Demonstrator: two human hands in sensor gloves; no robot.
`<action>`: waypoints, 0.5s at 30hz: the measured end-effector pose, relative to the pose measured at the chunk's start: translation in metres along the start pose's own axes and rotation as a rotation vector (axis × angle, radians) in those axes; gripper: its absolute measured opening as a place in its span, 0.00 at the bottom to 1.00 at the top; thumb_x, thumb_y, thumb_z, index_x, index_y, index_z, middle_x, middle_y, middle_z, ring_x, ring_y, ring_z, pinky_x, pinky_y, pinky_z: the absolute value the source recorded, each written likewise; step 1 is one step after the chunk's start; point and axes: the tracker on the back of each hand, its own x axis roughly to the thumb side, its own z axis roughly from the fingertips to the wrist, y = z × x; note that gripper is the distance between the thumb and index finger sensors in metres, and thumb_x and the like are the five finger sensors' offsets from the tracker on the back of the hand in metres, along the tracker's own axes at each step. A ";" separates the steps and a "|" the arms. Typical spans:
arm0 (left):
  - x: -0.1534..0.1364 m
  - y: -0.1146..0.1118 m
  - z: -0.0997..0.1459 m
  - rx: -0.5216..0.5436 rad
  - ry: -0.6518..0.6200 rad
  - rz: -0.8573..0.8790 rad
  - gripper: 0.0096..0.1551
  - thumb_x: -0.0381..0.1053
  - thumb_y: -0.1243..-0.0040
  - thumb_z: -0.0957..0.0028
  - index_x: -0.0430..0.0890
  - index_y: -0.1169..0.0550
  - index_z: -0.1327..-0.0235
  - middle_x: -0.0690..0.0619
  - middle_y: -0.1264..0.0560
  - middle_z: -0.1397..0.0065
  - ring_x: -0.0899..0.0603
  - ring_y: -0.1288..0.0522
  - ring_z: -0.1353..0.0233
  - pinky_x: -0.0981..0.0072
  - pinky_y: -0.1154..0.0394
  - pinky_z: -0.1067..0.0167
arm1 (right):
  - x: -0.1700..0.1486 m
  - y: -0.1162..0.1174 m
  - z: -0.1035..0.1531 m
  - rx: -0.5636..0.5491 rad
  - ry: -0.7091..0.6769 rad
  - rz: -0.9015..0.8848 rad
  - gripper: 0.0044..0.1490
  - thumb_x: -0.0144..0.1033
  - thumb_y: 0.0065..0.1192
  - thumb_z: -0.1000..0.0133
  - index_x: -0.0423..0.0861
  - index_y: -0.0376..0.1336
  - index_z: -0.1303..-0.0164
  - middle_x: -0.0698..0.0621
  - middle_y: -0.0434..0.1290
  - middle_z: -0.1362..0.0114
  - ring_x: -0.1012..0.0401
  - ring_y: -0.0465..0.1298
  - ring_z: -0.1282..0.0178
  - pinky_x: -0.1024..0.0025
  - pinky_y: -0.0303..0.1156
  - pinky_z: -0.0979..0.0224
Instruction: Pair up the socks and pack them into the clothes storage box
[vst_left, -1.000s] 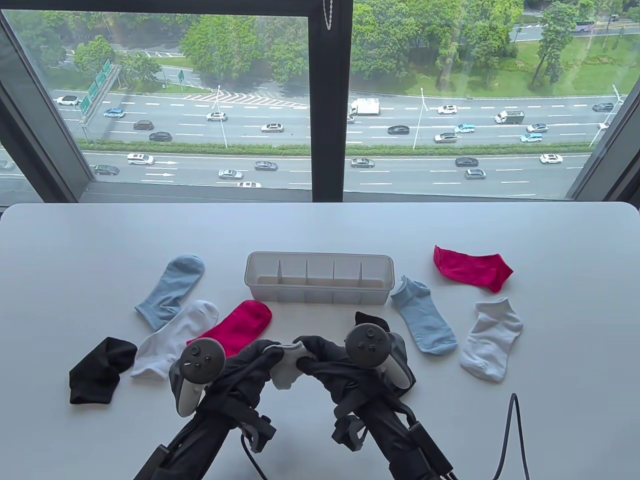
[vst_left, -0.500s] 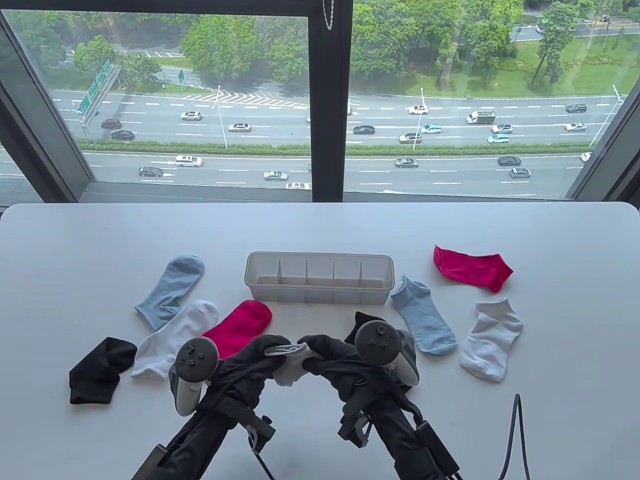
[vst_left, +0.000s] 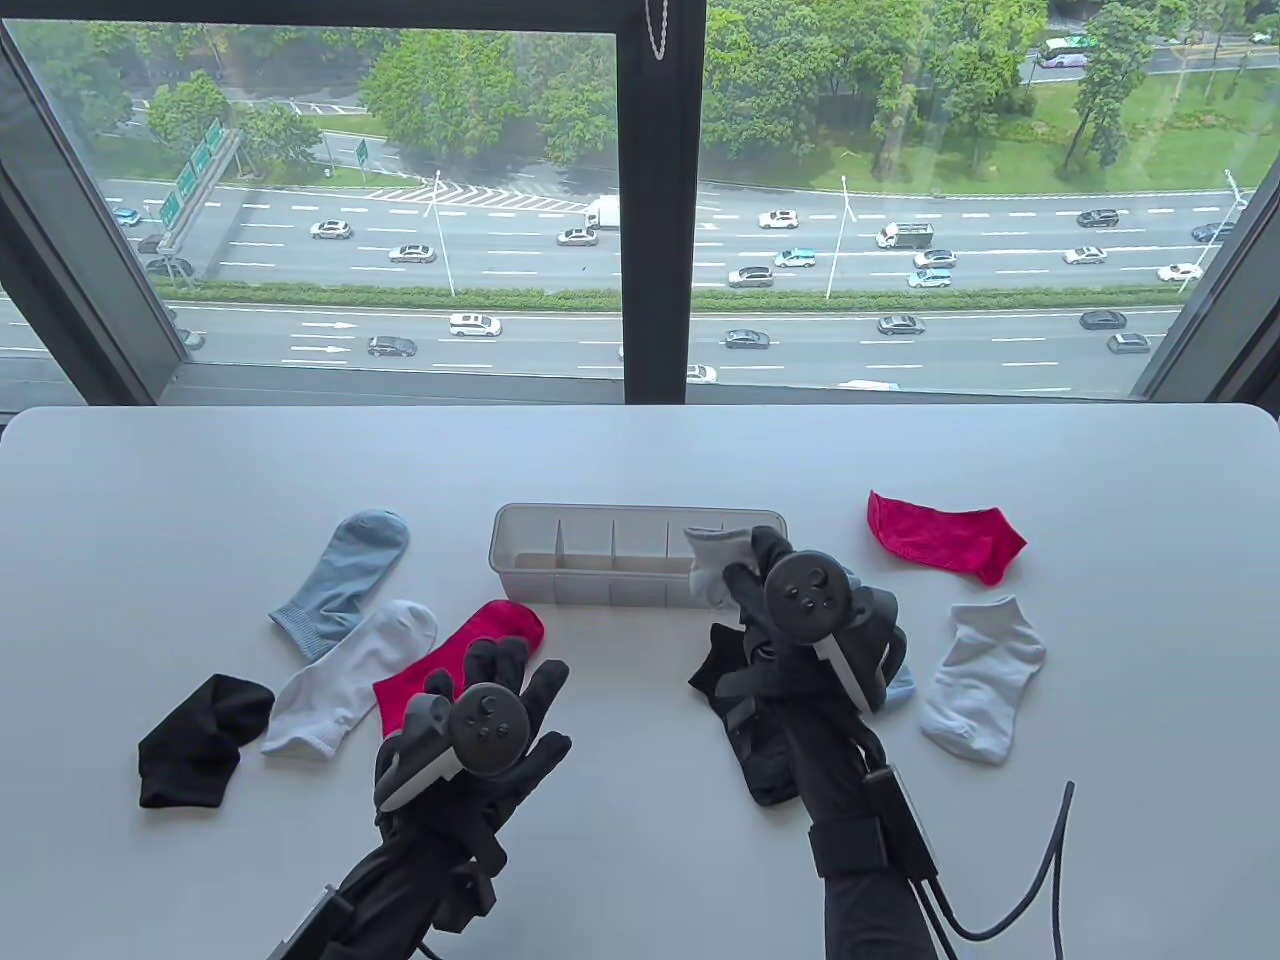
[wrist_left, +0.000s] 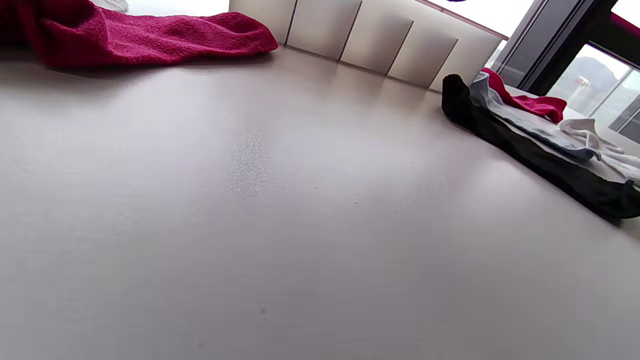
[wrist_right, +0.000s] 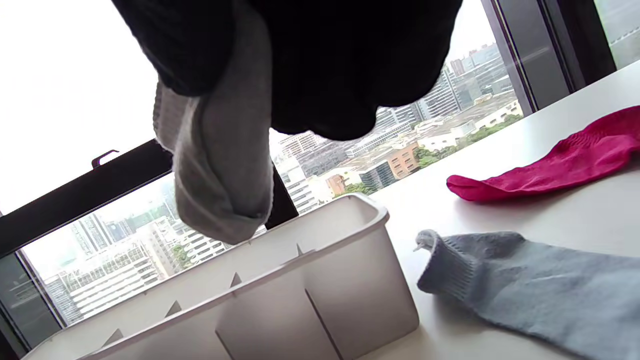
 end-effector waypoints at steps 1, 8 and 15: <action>0.003 0.000 0.000 0.005 -0.004 -0.007 0.39 0.60 0.62 0.35 0.61 0.63 0.19 0.55 0.78 0.18 0.43 0.84 0.20 0.35 0.82 0.31 | 0.001 0.003 -0.009 -0.009 0.037 0.054 0.36 0.46 0.62 0.37 0.46 0.56 0.22 0.43 0.76 0.30 0.53 0.80 0.35 0.54 0.75 0.29; 0.007 0.000 0.001 0.015 -0.015 -0.020 0.38 0.58 0.60 0.35 0.60 0.60 0.19 0.55 0.77 0.17 0.43 0.84 0.20 0.37 0.82 0.31 | 0.006 0.047 -0.038 -0.057 0.074 0.445 0.35 0.51 0.62 0.38 0.46 0.59 0.24 0.46 0.78 0.32 0.56 0.80 0.35 0.56 0.75 0.28; 0.004 -0.001 0.000 -0.007 -0.016 -0.002 0.38 0.58 0.60 0.35 0.59 0.60 0.18 0.56 0.77 0.18 0.44 0.84 0.20 0.37 0.82 0.31 | -0.007 0.073 -0.044 0.186 0.089 0.300 0.33 0.49 0.50 0.33 0.52 0.56 0.17 0.39 0.54 0.10 0.42 0.53 0.13 0.43 0.59 0.18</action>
